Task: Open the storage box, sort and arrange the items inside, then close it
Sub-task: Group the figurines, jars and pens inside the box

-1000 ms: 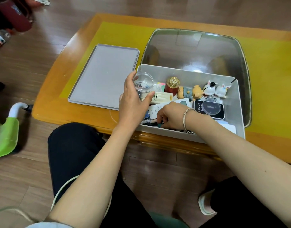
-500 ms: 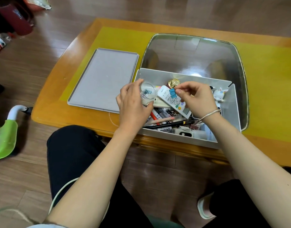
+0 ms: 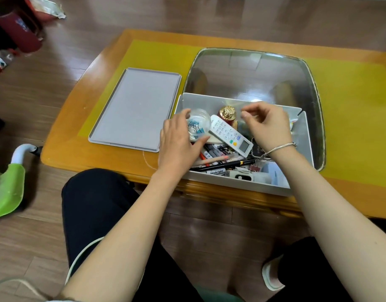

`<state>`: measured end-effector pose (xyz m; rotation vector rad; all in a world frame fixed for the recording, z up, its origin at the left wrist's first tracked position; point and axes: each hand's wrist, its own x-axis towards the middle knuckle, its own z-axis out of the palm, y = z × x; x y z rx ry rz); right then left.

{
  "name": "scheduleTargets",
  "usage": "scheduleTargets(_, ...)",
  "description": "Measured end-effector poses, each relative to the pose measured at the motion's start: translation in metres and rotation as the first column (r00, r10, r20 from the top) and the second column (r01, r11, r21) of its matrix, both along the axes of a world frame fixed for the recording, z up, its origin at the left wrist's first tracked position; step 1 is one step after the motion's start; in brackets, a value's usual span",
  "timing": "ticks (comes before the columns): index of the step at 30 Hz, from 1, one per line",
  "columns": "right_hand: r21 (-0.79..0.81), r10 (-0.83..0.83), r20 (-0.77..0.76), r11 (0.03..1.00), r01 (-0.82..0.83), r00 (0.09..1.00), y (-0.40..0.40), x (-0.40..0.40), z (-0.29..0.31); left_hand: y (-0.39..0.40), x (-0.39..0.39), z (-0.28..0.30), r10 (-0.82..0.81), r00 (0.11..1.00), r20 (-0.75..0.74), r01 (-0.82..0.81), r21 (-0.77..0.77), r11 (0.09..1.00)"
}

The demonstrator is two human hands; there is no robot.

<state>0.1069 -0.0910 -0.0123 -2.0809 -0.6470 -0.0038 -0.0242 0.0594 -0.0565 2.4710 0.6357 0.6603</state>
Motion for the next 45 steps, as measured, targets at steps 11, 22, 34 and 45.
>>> scheduleTargets(11, -0.632, 0.252, 0.015, 0.752, -0.186, 0.968, 0.001, -0.002, -0.039, 0.001, 0.0, 0.0, 0.076, 0.995, 0.061, -0.072, -0.065, 0.995)
scheduleTargets(22, -0.324, 0.207, -0.174, 0.911, -0.254, 0.963, -0.019, 0.003, -0.029, 0.0, -0.001, 0.002, 0.067, 0.997, 0.038, -0.066, -0.044, 0.997)
scheduleTargets(34, -0.585, 0.187, -0.039, 0.792, -0.174, 0.982, -0.055, 0.018, -0.036, -0.042, 0.02, 0.007, -0.4, 0.913, -0.087, 0.36, -0.292, 0.886)
scheduleTargets(45, -0.709, 0.212, -0.04, 0.683, -0.177, 0.977, -0.044, 0.015, -0.044, -0.033, 0.01, -0.003, -0.26, 0.944, -0.202, 0.222, -0.189, 0.956)
